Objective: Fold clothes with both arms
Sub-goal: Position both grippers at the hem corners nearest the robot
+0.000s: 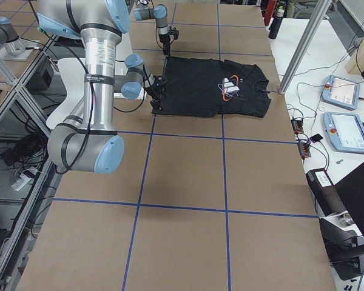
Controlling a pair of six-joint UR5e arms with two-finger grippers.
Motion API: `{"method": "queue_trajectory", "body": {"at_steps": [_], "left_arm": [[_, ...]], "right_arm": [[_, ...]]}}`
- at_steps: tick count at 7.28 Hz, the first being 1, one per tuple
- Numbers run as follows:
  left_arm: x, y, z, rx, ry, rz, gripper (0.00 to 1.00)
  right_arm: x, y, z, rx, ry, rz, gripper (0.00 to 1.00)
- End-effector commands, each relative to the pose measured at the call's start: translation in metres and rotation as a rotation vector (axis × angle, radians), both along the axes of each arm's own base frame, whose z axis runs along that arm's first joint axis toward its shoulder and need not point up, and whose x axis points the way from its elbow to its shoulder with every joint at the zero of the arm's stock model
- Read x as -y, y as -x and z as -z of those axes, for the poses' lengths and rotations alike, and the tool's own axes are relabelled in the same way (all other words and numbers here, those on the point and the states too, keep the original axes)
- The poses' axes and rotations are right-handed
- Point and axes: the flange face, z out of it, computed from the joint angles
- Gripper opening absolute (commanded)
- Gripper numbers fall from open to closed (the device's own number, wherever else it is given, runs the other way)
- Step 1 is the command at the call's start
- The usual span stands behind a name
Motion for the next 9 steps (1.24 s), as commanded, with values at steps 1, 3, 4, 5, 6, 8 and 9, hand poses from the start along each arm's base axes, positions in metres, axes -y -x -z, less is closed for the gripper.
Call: {"method": "queue_trajectory", "body": {"at_steps": [1,3,4,5,6,8,9], "left_arm": [[-0.0003,-0.0010,-0.0023,0.004,0.002,-0.002,0.50],[-0.0017,-0.0007,-0.0031,0.004,0.014,-0.019,0.48],[-0.0021,-0.0003,-0.0055,0.010,0.017,-0.021,0.48],[-0.0025,0.0012,-0.0084,0.016,0.018,-0.023,0.47],[-0.0025,0.0012,-0.0084,0.016,0.018,-0.023,0.46],[-0.0025,0.0008,-0.0077,0.014,0.018,-0.023,0.27],[-0.0025,0.0008,-0.0077,0.014,0.019,-0.023,0.12]], "right_arm": [[-0.0001,0.0001,0.0000,0.000,0.000,0.002,1.00],[-0.0006,0.0006,0.0006,0.002,-0.001,0.003,1.00],[-0.0007,0.0006,0.0006,0.002,-0.001,0.003,1.00],[-0.0007,0.0006,0.0006,0.002,-0.001,0.003,1.00],[-0.0007,0.0006,0.0006,0.002,-0.001,0.003,1.00],[-0.0006,0.0009,0.0013,0.003,-0.001,0.003,1.00],[0.0001,0.0020,0.0030,0.008,-0.001,0.002,1.00]]}}
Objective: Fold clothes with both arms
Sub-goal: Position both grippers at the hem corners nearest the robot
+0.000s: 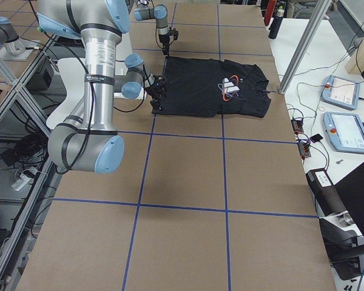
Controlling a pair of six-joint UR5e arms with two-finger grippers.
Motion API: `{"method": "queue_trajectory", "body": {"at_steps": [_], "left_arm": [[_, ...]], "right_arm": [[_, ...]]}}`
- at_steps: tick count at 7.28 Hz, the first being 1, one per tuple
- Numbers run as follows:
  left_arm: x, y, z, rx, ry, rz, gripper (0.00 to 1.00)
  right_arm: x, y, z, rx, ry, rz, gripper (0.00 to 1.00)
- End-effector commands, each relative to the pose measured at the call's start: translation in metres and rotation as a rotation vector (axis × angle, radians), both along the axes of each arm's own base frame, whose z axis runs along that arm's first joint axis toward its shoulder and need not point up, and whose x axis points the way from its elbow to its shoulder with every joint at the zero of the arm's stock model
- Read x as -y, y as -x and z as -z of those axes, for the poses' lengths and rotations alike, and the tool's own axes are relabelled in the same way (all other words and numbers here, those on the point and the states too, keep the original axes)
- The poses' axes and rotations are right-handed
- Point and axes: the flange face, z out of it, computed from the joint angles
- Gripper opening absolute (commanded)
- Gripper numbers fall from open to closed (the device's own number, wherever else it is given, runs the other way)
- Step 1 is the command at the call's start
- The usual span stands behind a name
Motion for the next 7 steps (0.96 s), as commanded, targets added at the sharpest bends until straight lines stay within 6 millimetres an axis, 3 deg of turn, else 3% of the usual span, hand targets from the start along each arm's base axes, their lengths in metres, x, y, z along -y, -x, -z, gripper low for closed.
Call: {"method": "queue_trajectory", "body": {"at_steps": [1,3,4,5,6,7], "left_arm": [[0.000,0.000,0.003,-0.006,0.000,0.001,0.00],[0.003,0.005,0.008,-0.017,-0.004,0.009,0.00],[0.005,0.008,0.016,-0.030,-0.007,0.014,0.00],[0.006,0.007,0.018,-0.035,-0.007,0.018,0.00],[0.007,0.008,0.019,-0.038,-0.007,0.019,0.00],[0.007,0.009,0.023,-0.046,-0.007,0.020,0.00]], "right_arm": [[0.001,0.001,0.001,0.002,0.000,-0.001,1.00],[0.001,0.007,0.007,0.016,-0.002,0.000,1.00],[0.002,0.022,0.014,0.033,-0.007,-0.005,1.00],[0.006,0.051,0.014,0.031,-0.024,-0.032,1.00],[0.002,0.073,0.008,0.027,-0.008,-0.042,0.99],[-0.014,0.080,0.006,0.019,-0.024,-0.038,0.98]]}}
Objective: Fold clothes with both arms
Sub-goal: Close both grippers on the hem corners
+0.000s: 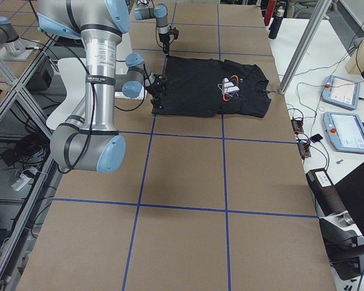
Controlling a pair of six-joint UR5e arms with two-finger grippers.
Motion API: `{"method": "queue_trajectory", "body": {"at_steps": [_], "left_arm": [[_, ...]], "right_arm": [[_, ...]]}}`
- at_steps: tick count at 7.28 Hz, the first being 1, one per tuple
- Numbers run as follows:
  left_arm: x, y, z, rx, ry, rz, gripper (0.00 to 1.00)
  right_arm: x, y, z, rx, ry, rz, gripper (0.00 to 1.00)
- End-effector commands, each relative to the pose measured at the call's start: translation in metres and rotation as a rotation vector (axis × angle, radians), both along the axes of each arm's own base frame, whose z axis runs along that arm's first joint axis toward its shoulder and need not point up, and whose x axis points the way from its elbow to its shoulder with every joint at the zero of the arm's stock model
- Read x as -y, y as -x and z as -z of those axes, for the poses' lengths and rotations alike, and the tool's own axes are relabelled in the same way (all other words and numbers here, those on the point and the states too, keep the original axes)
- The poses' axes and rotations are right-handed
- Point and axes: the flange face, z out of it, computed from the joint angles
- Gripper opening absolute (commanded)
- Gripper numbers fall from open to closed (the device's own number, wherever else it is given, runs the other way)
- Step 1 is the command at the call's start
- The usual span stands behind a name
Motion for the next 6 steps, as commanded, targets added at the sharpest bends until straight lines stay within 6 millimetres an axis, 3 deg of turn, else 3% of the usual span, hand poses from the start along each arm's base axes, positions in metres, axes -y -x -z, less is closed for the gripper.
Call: {"method": "queue_trajectory", "body": {"at_steps": [1,3,6], "left_arm": [[0.001,0.000,0.007,-0.014,0.000,0.002,0.00],[0.001,-0.001,0.008,-0.017,-0.001,0.002,0.00],[0.000,0.000,0.010,-0.022,-0.001,0.002,0.00]], "right_arm": [[-0.031,0.024,-0.012,-0.062,0.000,0.004,0.95],[-0.047,0.030,-0.022,-0.106,0.004,0.008,0.73],[-0.058,0.030,-0.041,-0.148,-0.003,0.028,0.53]]}}
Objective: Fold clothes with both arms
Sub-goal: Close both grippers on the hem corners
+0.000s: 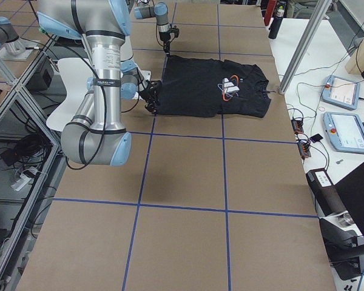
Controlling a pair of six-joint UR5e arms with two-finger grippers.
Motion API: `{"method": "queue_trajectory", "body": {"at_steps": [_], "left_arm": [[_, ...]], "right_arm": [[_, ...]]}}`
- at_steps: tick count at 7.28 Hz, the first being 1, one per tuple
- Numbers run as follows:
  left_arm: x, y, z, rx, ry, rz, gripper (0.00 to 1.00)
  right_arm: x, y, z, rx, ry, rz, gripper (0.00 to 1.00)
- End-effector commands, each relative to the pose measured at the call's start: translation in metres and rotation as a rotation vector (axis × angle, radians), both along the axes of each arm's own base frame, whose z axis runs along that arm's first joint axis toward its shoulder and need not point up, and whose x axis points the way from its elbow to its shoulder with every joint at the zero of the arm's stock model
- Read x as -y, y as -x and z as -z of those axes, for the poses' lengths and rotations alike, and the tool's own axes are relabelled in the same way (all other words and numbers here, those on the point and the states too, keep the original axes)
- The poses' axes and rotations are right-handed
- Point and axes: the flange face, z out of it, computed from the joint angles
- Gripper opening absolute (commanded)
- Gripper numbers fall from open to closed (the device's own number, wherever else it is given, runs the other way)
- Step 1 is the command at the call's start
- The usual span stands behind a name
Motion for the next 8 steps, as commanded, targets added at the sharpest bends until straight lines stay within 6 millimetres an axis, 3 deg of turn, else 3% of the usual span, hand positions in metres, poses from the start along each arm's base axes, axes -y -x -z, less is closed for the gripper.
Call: {"method": "queue_trajectory", "body": {"at_steps": [1,4,8], "left_arm": [[-0.0006,0.0032,0.0033,-0.006,-0.001,0.000,0.00],[-0.0009,0.0035,0.0026,-0.004,0.000,-0.001,0.00],[-0.0009,0.0083,0.0072,-0.013,-0.002,0.001,0.00]], "right_arm": [[-0.0097,0.0079,-0.0120,-0.026,-0.004,0.015,0.47],[-0.0142,0.0112,-0.0105,-0.023,-0.005,0.023,0.30],[-0.0159,0.0123,-0.0091,-0.020,-0.004,0.027,0.28]]}}
